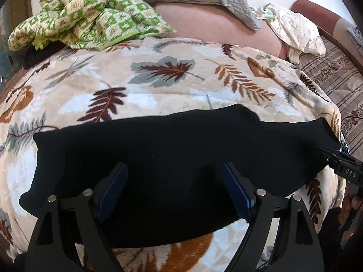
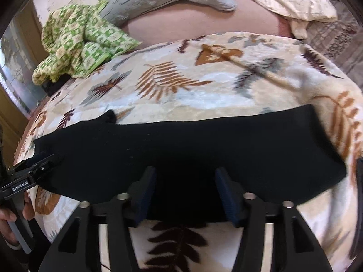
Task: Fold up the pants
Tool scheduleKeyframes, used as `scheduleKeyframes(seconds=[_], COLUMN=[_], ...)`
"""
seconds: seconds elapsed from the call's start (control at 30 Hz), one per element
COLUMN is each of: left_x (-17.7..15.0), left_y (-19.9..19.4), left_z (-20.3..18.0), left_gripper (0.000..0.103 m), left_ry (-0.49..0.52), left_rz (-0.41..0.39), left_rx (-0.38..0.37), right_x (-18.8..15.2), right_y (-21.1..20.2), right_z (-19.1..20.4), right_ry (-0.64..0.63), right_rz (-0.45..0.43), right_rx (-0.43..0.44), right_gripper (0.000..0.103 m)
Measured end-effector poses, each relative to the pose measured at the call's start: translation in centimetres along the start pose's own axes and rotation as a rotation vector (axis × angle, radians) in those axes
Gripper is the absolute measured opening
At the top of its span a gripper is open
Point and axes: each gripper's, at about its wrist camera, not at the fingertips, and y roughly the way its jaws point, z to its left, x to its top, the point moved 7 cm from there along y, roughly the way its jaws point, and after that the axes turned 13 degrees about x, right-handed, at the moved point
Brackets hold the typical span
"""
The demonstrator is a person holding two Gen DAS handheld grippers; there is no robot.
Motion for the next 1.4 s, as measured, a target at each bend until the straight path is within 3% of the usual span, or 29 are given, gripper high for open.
scheduleKeyframes(seconds=[0.5, 0.77, 0.97, 1.13, 1.4], left_x=[0.6, 1.1, 2.1, 2.7, 4.8], left_y=[-0.4, -0.4, -0.4, -0.2, 0.5], left_z=[-3.2, -6.5, -12.3, -17.9, -26.5], left_gripper=[0.085, 0.086, 0.086, 0.086, 0.086], left_ry=[0.047, 0.078, 0.152, 0.265, 0.4], left_rz=[-0.002, 0.02, 0.066, 0.067, 0.086], left_rx=[-0.043, -0.11, -0.239, -0.28, -0.413], right_x=[-0.6, -1.2, -2.5, -2.9, -1.9], right_y=[-3.0, -6.1, -7.8, -7.4, -5.8], right_z=[-3.8, -7.3, -10.9, -12.8, -13.2], right_ry=[0.074, 0.105, 0.167, 0.222, 0.213], right_rz=[-0.02, -0.03, -0.028, -0.031, -0.043], right_rx=[-0.045, -0.09, -0.097, -0.015, 0.084], right_gripper=[0.066, 0.072, 0.072, 0.072, 0.073])
